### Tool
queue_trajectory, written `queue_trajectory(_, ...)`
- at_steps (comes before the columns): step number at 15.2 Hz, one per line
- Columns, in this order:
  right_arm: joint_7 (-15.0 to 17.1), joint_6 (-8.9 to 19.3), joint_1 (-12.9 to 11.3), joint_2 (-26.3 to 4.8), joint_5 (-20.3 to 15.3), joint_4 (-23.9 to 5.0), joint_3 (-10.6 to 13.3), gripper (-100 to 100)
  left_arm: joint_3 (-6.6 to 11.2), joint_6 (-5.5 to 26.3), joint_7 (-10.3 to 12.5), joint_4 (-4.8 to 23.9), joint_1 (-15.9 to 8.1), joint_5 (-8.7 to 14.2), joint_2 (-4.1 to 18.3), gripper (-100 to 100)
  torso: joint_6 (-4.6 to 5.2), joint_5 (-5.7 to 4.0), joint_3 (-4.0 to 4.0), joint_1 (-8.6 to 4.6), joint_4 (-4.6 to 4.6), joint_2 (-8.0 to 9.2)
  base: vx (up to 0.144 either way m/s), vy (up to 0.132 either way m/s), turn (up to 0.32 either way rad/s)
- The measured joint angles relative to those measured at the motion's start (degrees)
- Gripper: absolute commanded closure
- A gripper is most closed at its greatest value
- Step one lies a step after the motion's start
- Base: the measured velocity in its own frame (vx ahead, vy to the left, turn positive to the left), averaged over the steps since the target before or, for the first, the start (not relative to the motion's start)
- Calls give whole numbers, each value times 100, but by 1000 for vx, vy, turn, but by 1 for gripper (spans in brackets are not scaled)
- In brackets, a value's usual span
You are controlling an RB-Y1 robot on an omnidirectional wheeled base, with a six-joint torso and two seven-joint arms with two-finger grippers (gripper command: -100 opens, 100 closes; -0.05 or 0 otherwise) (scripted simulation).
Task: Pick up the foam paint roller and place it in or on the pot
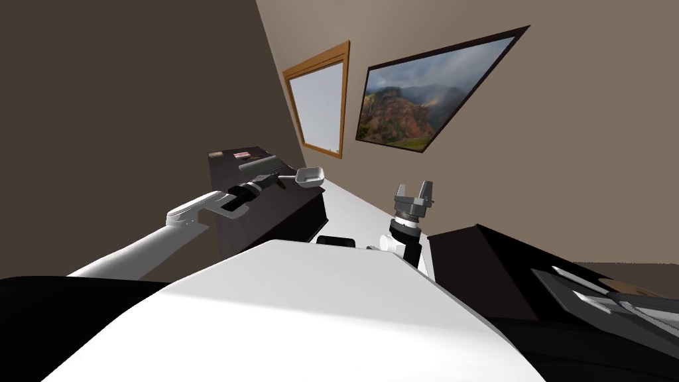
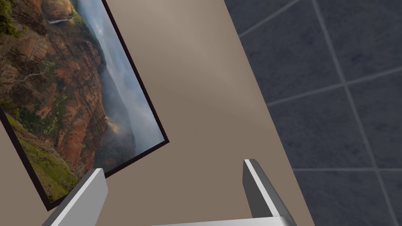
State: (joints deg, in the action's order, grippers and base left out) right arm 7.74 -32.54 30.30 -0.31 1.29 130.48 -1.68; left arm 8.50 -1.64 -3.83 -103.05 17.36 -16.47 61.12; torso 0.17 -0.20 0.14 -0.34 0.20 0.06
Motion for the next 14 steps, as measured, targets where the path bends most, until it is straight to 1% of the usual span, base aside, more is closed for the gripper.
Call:
queue_trajectory(2, 0, 0, 0, 0, 0, 0, 0, 0, 42, 45, 89, -113, 88, 45, 217, 100, 0, -2, -7, -1, -3, -11, 122, 5, -135)
queue_trajectory(8, 0, 0, 1, 0, 0, 0, 0, 0, 135, 215, 296, -295, 231, 136, 830, 100, -4, -20, -21, -13, -14, -29, 127, 6, -119)
queue_trajectory(13, 0, 0, 1, 0, 0, 0, 0, 0, 233, 369, 378, -395, 333, 152, 1232, 100, -7, -26, -21, -25, -11, -32, 123, 2, -72)
queue_trajectory(14, 0, 0, 1, 0, 0, 0, 0, 0, 240, 384, 381, -405, 331, 151, 1251, -100, -12, -24, -15, -26, -10, -19, 32, 1, -8)
